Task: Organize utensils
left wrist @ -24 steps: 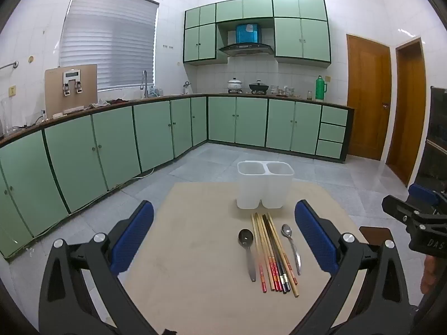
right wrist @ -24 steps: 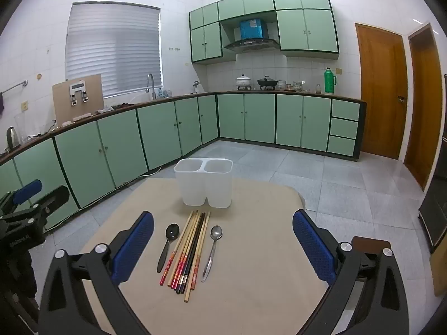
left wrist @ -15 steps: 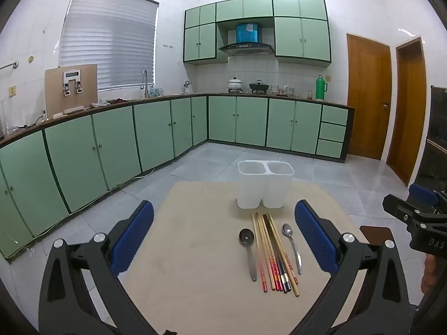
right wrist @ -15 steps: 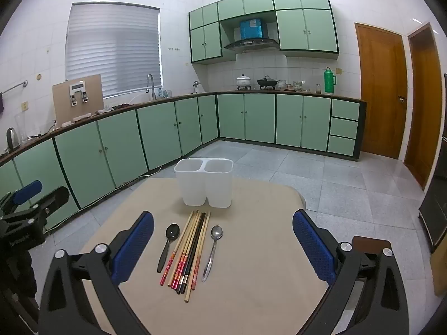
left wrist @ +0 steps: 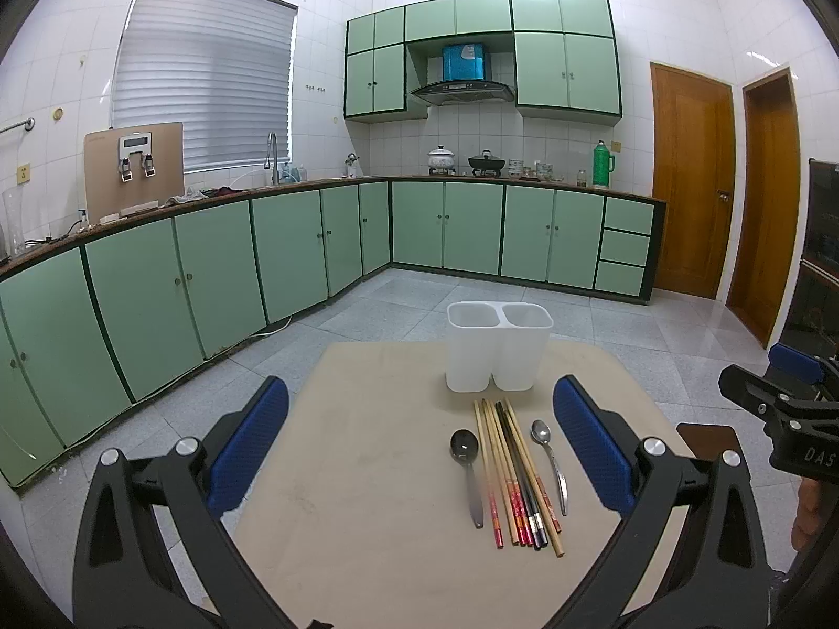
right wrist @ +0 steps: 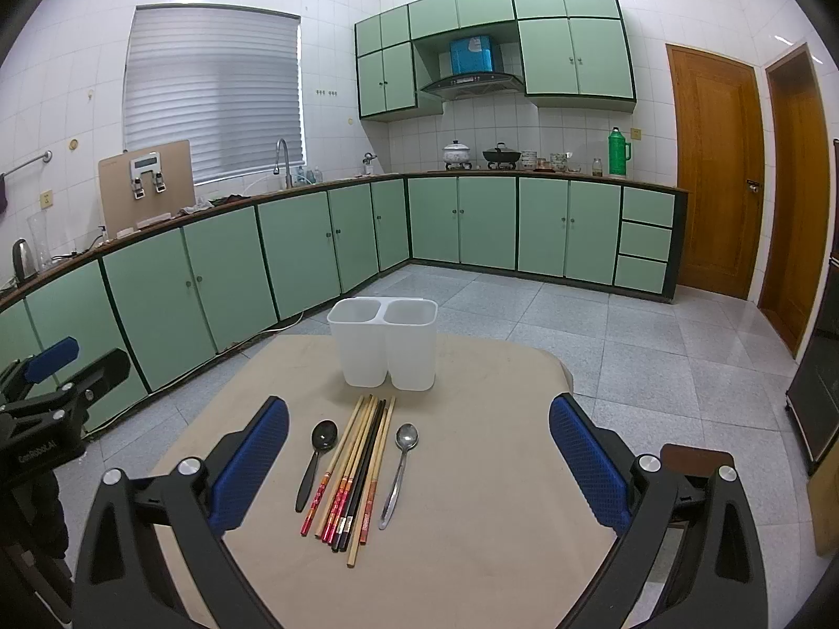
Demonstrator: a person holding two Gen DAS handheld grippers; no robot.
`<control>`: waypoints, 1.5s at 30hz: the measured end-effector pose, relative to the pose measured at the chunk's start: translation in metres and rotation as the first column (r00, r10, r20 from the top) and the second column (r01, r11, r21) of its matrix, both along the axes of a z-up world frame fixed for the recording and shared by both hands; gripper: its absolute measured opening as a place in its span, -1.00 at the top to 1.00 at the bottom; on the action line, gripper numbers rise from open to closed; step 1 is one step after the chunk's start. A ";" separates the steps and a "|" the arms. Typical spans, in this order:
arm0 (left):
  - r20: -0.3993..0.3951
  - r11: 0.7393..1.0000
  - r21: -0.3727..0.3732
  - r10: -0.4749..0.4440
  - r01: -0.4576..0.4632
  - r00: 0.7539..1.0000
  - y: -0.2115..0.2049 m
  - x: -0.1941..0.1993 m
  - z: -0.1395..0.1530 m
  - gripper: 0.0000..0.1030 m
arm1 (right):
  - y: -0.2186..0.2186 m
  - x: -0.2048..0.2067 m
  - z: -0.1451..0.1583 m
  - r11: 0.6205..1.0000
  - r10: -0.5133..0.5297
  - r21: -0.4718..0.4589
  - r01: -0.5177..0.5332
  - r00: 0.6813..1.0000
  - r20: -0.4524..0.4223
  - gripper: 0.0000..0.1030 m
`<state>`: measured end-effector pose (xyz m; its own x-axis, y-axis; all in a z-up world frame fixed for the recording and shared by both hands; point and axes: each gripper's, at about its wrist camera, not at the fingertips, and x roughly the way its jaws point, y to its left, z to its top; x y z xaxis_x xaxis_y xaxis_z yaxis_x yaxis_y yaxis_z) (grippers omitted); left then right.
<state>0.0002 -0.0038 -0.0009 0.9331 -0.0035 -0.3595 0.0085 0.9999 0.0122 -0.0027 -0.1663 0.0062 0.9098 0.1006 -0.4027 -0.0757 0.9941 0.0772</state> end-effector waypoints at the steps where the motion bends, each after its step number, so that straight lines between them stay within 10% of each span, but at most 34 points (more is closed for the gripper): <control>1: 0.000 1.000 -0.001 0.000 0.000 1.000 0.000 0.000 0.000 -0.90 | 0.000 0.000 0.000 1.000 0.000 0.000 0.000 1.000 0.000 -0.88; 45: 0.003 1.000 -0.001 -0.001 0.001 1.000 -0.003 0.000 0.002 -0.90 | 0.000 0.001 0.000 1.000 0.000 0.003 0.000 1.000 0.005 -0.88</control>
<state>-0.0003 -0.0072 0.0012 0.9342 -0.0047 -0.3568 0.0093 0.9999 0.0112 -0.0020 -0.1666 0.0066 0.9118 0.1012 -0.3980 -0.0756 0.9940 0.0795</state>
